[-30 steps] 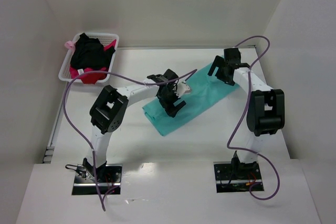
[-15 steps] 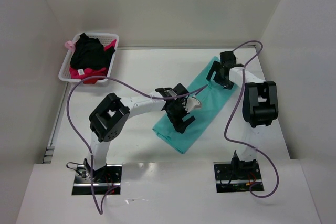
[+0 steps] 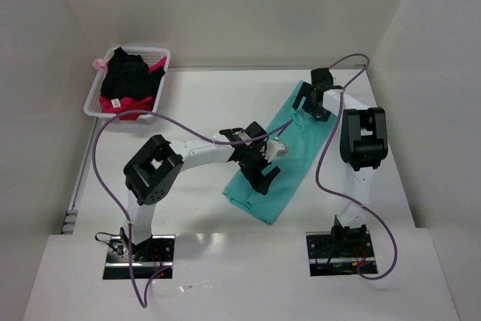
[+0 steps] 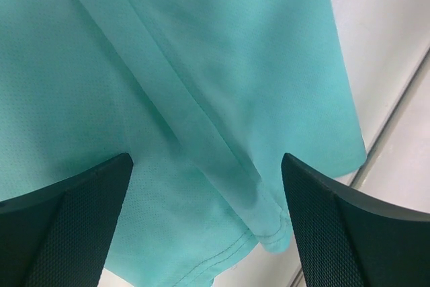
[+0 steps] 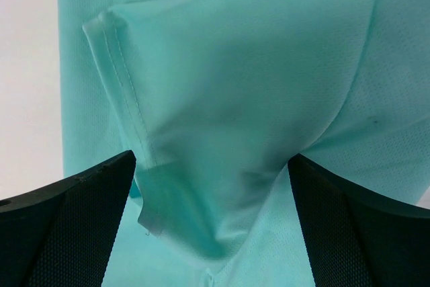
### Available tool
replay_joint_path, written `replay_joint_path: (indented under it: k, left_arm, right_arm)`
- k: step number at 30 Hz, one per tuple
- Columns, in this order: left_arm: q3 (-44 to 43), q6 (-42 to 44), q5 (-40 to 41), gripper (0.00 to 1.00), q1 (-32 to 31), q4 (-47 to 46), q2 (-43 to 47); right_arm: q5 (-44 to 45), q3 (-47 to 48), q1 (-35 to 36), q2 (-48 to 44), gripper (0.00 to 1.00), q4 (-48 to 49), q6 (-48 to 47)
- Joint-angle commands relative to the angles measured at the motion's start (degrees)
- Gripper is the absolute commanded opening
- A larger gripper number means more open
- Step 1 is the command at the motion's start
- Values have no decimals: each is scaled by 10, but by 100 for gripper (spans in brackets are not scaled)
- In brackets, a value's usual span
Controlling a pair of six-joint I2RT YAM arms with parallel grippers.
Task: Fold and stack the t-shirts
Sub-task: Rotate the tshirt 90 degrees
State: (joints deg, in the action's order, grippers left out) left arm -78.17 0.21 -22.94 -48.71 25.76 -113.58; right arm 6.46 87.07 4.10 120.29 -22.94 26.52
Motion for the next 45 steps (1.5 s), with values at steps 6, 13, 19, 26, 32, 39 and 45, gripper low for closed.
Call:
replay_joint_path:
  k: [6,13,19,26,32,39,45]
  left_arm:
    - [48,-23,-47,100,-23,24,-21]
    - [53,-23,-47,100,-23,7,-20]
    - [53,-28,-53,100,-23,-15,-20]
    - [65,-35,-48,100,-23,-26,-20]
    - [73,-35,-35,100,-23,-26,-14]
    - [115,-41,-13,100,-23,-14,5]
    - [136,-58,15,100,-23,-9,15]
  right_arm:
    - [-43,95,40,68,100,40,-1]
    - [-63,202,92,136,100,33,-1]
    - [-80,271,127,172,100,22,-1]
    - [-88,339,138,206,100,-3,-1]
    - [-38,334,138,192,100,-17,-20]
    - [-26,320,138,184,100,-11,-20]
    - [1,295,138,179,100,-11,-25]
